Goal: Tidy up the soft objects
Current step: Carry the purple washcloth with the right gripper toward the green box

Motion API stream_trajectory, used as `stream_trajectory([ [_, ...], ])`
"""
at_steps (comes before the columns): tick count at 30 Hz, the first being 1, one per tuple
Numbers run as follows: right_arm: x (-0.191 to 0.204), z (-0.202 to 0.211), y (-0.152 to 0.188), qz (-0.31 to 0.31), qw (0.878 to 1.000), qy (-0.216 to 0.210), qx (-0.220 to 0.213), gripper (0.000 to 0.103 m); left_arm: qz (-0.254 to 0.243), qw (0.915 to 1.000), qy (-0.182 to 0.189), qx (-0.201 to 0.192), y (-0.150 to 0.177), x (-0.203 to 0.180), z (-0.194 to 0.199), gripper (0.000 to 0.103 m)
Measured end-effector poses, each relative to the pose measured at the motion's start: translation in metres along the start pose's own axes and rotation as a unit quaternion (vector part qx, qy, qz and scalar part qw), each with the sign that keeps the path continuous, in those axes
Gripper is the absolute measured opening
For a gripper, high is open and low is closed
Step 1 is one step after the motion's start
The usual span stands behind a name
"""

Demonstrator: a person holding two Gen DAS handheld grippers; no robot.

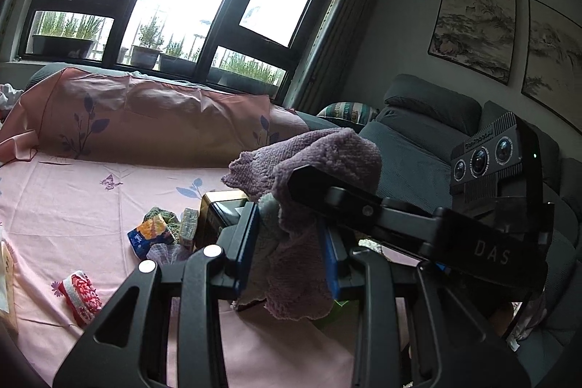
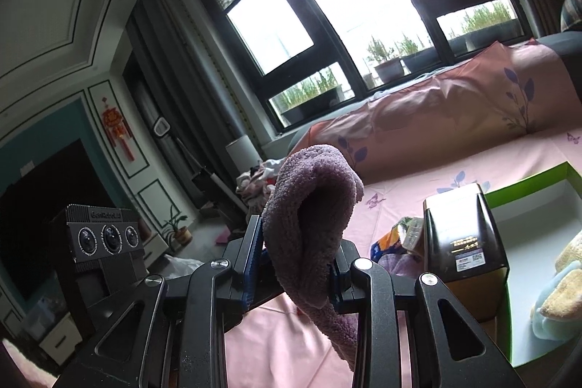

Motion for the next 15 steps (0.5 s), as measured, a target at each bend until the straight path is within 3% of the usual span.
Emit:
stream_trajectory([
  [15,-0.080,0.050,-0.015,-0.101,0.990,0.078,-0.059,0.033,-0.047,0.9970,0.019,0.058,0.005,-0.060,-0.092,0.030],
])
Point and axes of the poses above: each gripper's, at about its wrist camera, not at the fingertips, and z roughly against the way its jaws point, x to its left, y to its underside, the point moved 2 cm from there along -z, roughly the way its jaws point, and after that the axes turned 7 degrees about -z, right-handed, at the moved point
